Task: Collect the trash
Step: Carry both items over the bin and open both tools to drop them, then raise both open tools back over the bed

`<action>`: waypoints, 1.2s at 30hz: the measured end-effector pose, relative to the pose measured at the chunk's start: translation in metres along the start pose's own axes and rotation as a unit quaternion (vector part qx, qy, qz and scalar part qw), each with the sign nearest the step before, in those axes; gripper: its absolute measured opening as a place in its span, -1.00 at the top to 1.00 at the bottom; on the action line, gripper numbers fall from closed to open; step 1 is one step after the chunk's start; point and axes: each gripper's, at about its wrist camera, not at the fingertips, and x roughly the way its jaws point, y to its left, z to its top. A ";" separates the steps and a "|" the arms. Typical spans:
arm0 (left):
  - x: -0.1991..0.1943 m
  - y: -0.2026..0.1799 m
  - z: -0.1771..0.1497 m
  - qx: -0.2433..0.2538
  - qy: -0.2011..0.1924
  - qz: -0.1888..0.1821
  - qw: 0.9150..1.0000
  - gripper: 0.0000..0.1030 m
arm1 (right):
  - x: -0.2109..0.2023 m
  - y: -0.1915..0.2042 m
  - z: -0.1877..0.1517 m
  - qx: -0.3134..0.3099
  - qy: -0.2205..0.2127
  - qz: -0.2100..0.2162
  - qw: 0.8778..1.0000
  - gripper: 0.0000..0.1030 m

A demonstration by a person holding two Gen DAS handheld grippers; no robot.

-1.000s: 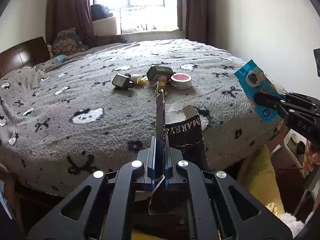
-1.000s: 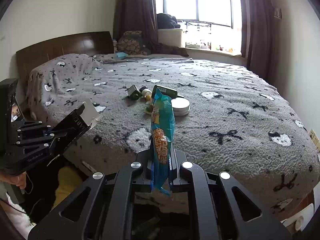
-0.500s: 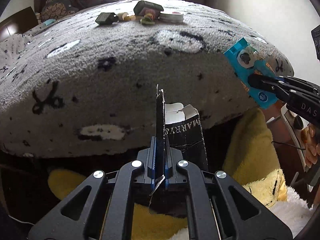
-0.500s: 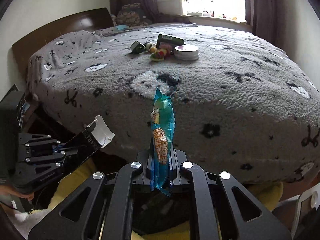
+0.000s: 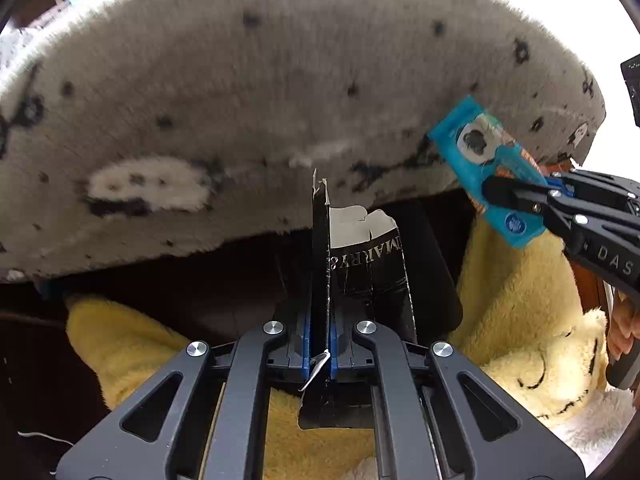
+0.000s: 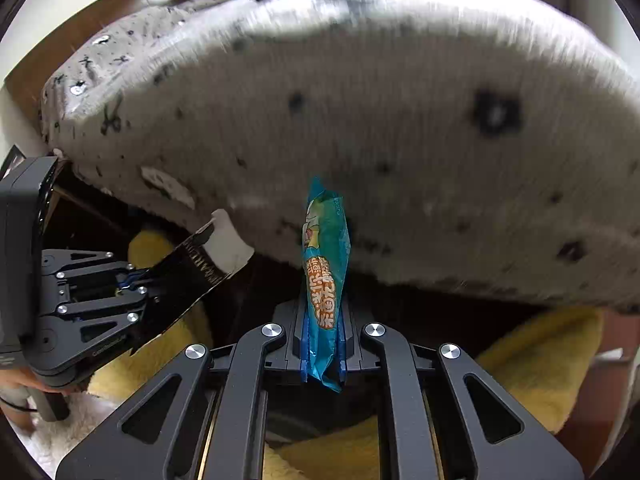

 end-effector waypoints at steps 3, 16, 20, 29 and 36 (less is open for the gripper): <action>0.017 0.000 -0.002 0.002 0.026 -0.007 1.000 0.90 | 0.017 -0.004 -0.006 0.009 0.031 0.014 0.999 0.79; 0.073 -0.008 -0.019 0.004 0.117 -0.049 0.992 0.87 | 0.068 -0.010 -0.026 0.037 0.119 0.017 0.992 0.73; 0.073 -0.001 -0.016 -0.001 0.115 -0.051 0.992 0.83 | 0.069 -0.013 -0.029 0.037 0.125 0.019 0.991 0.72; 0.050 0.009 -0.005 -0.006 0.092 -0.047 0.995 0.29 | 0.057 -0.021 -0.014 0.055 0.098 0.012 0.994 -0.08; 0.011 0.008 0.002 0.003 0.049 -0.043 0.998 -0.55 | 0.022 -0.031 -0.002 0.059 0.045 -0.026 0.997 -0.63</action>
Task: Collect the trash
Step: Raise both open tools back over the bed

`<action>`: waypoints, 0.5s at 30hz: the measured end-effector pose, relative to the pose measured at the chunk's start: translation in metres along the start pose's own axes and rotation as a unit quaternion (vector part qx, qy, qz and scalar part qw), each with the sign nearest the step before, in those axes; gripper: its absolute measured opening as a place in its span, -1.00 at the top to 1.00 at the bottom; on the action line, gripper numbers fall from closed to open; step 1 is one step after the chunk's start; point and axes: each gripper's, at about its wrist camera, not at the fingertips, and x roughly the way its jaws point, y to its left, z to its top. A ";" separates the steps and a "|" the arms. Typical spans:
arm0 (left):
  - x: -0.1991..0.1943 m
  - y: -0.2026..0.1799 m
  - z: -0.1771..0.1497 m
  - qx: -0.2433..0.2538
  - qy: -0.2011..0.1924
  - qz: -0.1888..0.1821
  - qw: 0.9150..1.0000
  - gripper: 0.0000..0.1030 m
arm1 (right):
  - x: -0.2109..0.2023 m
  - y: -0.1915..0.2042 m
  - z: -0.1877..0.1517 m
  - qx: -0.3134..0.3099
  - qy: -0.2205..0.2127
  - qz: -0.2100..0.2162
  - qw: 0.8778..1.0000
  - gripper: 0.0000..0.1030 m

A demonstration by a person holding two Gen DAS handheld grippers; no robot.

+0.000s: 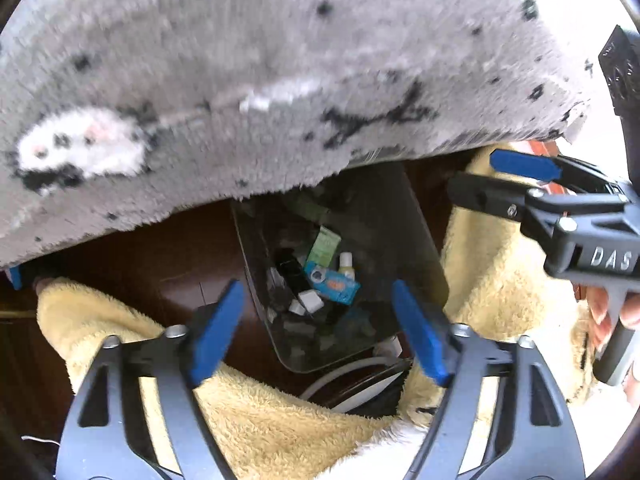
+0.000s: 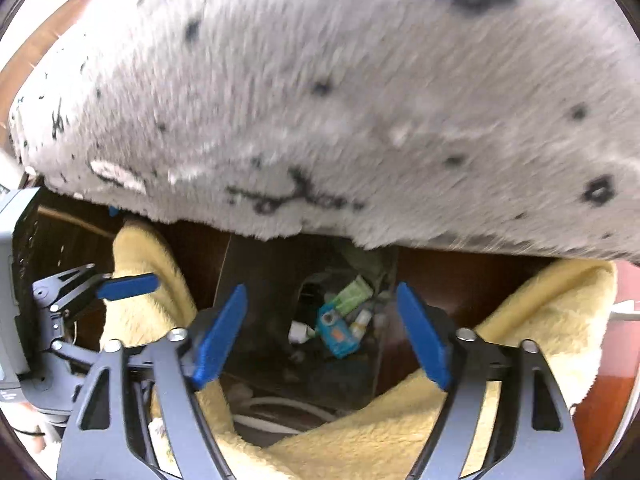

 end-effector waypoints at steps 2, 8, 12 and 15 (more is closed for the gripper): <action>-0.014 -0.001 -0.001 0.004 -0.015 0.002 1.000 -0.76 | -0.013 -0.005 0.003 0.002 -0.017 -0.012 1.000 -0.68; -0.051 -0.010 0.005 0.011 -0.059 0.014 0.998 -0.80 | -0.049 -0.008 0.017 0.005 -0.066 -0.029 0.997 -0.71; -0.078 -0.014 0.011 0.016 -0.096 0.034 0.995 -0.80 | -0.073 -0.008 0.025 -0.005 -0.100 -0.033 0.994 -0.75; -0.104 -0.014 0.019 0.019 -0.131 0.061 0.989 -0.81 | -0.091 -0.004 0.032 -0.013 -0.126 -0.039 0.991 -0.77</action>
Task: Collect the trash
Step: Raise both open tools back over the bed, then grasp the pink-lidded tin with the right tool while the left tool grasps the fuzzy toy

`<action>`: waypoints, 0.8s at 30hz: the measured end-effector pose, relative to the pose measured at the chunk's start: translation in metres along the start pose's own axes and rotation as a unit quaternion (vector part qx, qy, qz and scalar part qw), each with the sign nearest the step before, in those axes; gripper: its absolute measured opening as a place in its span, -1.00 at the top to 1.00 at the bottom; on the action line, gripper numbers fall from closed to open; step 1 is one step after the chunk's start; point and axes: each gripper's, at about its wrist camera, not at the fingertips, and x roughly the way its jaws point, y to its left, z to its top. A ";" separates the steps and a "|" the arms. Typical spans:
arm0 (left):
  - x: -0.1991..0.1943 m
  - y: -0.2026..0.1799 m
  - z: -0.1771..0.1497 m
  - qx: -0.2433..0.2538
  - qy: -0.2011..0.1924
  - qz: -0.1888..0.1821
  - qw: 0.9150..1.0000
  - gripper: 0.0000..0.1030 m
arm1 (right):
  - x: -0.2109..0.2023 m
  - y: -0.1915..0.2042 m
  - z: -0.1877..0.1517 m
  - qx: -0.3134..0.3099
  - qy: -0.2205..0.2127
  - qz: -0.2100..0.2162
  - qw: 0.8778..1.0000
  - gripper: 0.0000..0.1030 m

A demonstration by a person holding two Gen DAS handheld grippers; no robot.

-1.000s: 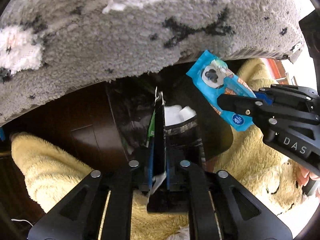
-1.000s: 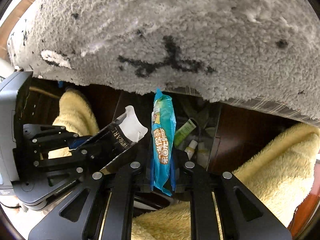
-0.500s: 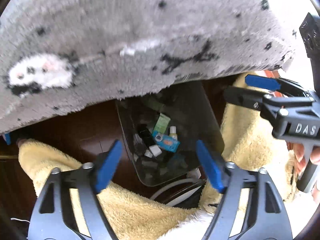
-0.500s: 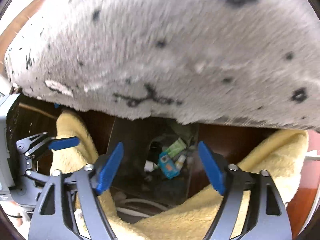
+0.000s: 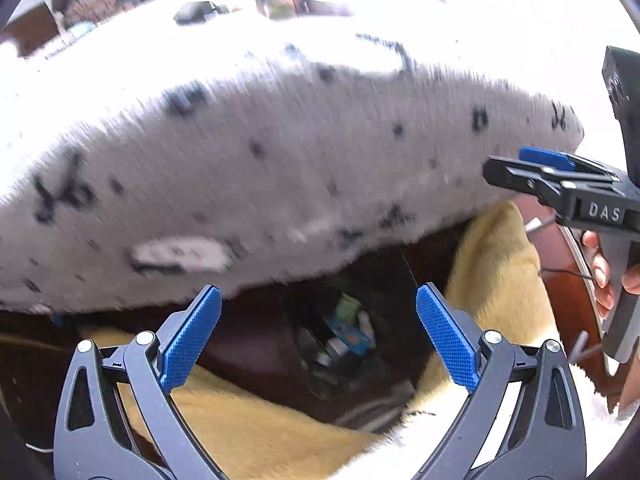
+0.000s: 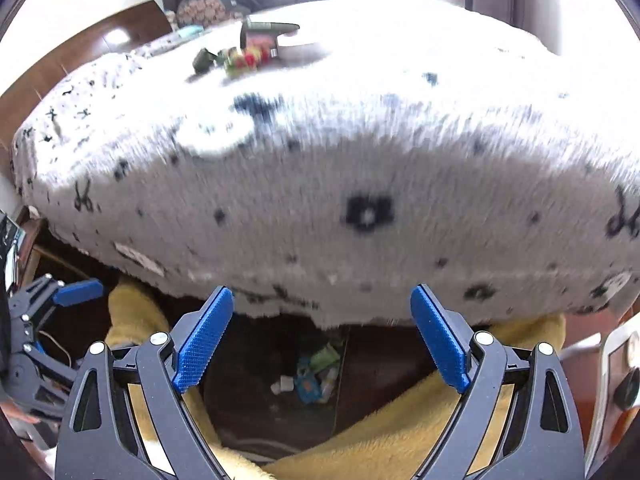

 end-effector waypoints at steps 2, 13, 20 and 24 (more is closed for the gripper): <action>-0.013 0.004 0.010 -0.002 -0.025 0.014 1.000 -0.81 | -0.011 0.000 0.009 -0.006 -0.020 -0.005 1.000 -0.79; -0.024 0.033 0.062 -0.028 -0.068 0.049 0.996 -0.81 | -0.031 -0.004 0.057 -0.027 -0.079 -0.020 0.996 -0.80; -0.002 0.046 0.095 -0.026 -0.070 0.055 0.996 -0.81 | -0.007 -0.014 0.099 -0.017 -0.086 -0.030 0.996 -0.80; 0.017 0.048 0.113 -0.019 -0.061 0.059 0.996 -0.81 | 0.022 -0.018 0.126 -0.004 -0.087 -0.018 0.996 -0.80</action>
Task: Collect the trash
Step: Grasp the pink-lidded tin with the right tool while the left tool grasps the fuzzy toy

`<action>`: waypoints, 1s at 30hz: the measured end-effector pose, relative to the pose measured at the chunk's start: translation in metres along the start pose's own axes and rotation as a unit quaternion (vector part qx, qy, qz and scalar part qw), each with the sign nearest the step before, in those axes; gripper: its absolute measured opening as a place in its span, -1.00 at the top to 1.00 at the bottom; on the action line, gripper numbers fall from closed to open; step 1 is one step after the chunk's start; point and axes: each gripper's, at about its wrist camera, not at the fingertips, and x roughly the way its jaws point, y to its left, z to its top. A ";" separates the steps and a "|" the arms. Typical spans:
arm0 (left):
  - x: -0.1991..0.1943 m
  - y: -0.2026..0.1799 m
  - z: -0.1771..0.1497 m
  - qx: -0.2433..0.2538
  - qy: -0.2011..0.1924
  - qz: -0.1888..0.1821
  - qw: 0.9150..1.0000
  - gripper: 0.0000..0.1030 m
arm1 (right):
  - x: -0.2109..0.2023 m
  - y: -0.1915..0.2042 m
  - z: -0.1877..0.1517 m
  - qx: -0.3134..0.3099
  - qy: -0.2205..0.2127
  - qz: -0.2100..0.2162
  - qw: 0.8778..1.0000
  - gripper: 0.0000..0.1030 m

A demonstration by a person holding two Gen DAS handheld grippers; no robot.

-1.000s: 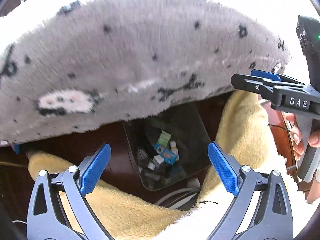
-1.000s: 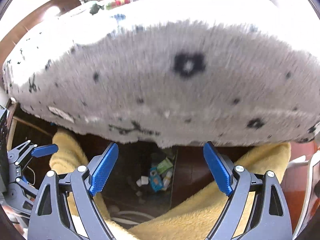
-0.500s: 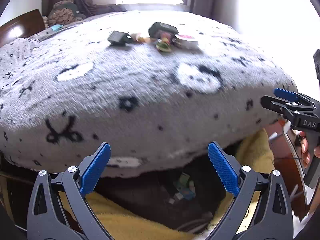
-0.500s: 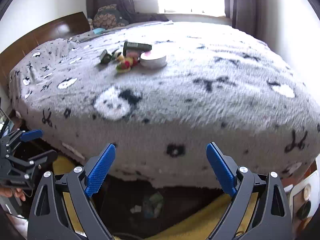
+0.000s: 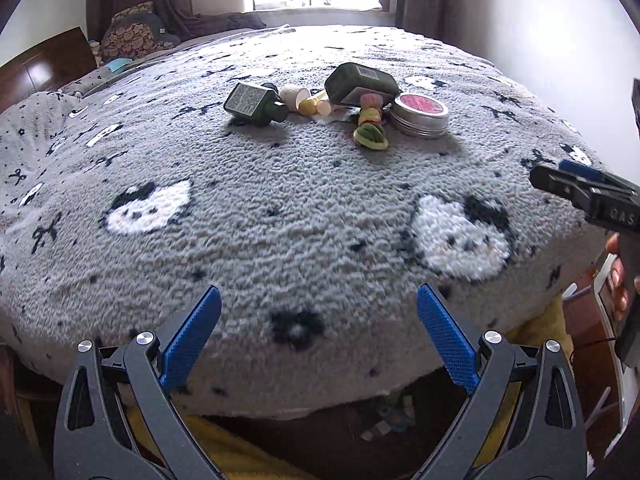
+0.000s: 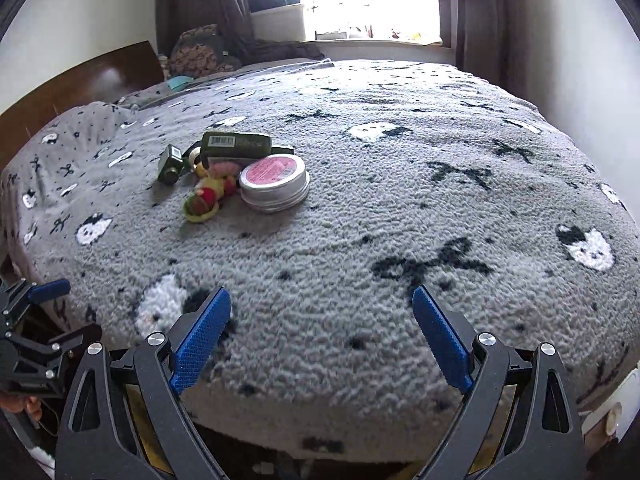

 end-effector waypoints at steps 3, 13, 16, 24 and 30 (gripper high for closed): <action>0.013 -0.002 0.011 0.007 0.004 0.003 1.000 -0.81 | 0.026 0.005 0.018 -0.005 -0.003 0.005 1.000 -0.80; 0.040 -0.010 0.043 0.020 0.003 -0.012 1.000 -0.80 | 0.103 0.036 0.065 -0.033 0.046 0.012 0.998 -0.80; 0.047 -0.012 0.049 0.022 0.006 -0.019 1.000 -0.80 | 0.121 0.042 0.071 -0.041 0.061 0.009 0.997 -0.79; 0.072 -0.017 0.075 0.009 0.010 -0.035 0.999 -0.73 | 0.120 0.034 0.077 -0.035 0.045 0.023 0.998 -0.39; 0.089 -0.024 0.098 -0.002 0.000 -0.044 0.999 -0.49 | 0.098 0.001 0.071 -0.005 0.032 0.002 0.999 -0.39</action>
